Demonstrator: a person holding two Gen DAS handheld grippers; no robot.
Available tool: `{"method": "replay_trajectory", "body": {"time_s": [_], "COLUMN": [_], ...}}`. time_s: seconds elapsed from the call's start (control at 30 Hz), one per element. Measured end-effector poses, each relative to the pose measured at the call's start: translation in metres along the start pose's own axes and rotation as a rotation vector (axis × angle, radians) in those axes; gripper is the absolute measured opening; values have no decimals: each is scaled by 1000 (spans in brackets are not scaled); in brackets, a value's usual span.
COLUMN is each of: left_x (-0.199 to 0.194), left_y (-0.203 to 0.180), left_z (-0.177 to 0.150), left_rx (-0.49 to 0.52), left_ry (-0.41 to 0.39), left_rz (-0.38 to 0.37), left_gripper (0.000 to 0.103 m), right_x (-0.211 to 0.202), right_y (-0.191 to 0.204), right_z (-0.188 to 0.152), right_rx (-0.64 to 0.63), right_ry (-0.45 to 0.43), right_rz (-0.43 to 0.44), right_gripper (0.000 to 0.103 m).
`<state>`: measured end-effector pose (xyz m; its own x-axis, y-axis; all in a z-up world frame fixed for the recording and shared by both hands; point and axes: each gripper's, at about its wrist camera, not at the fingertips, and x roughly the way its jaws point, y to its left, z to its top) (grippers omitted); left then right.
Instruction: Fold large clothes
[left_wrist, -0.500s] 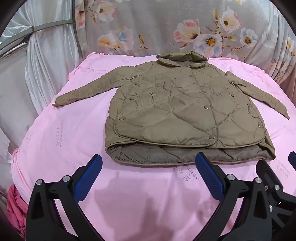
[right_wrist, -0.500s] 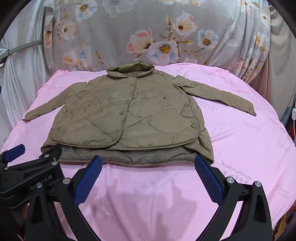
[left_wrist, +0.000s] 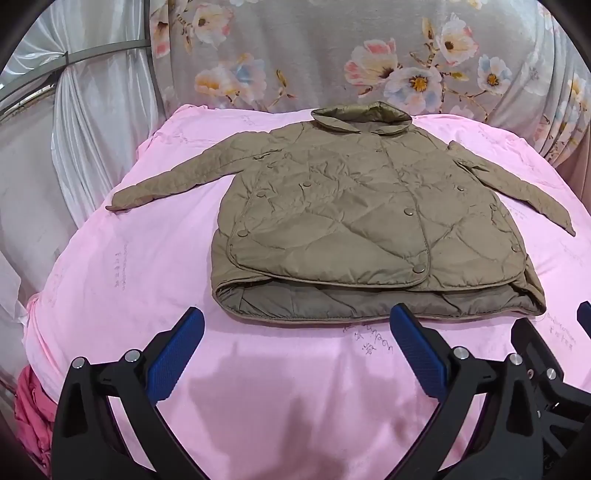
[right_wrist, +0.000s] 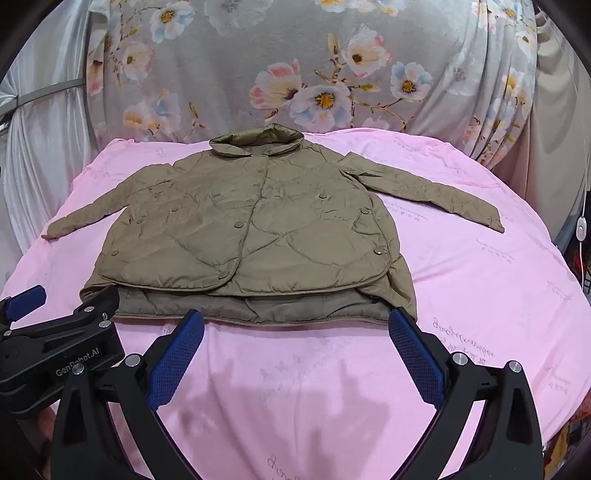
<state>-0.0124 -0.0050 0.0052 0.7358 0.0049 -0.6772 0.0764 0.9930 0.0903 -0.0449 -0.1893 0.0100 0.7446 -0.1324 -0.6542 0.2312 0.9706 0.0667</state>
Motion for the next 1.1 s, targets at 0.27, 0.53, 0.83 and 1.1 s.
{"method": "replay_trajectory", "body": {"time_s": [0.27, 0.53, 0.83, 1.1], "left_x": [1, -4, -3, -8], "left_y": [2, 6, 9, 10], "left_z": [0, -4, -3, -8], "left_rx": [1, -5, -8, -7], "left_ry": [3, 0, 7, 7], "left_rz": [-10, -10, -13, -12], "left_gripper": [98, 98, 98, 98], "right_x": [-1, -3, -6, -4], "right_y": [-2, -1, 3, 4], "right_z": [-1, -2, -3, -4], "right_rx": [1, 1, -1, 1], "right_ry": [-3, -3, 2, 3], "right_rz": [5, 8, 5, 7], "right_gripper": [98, 98, 98, 98]}}
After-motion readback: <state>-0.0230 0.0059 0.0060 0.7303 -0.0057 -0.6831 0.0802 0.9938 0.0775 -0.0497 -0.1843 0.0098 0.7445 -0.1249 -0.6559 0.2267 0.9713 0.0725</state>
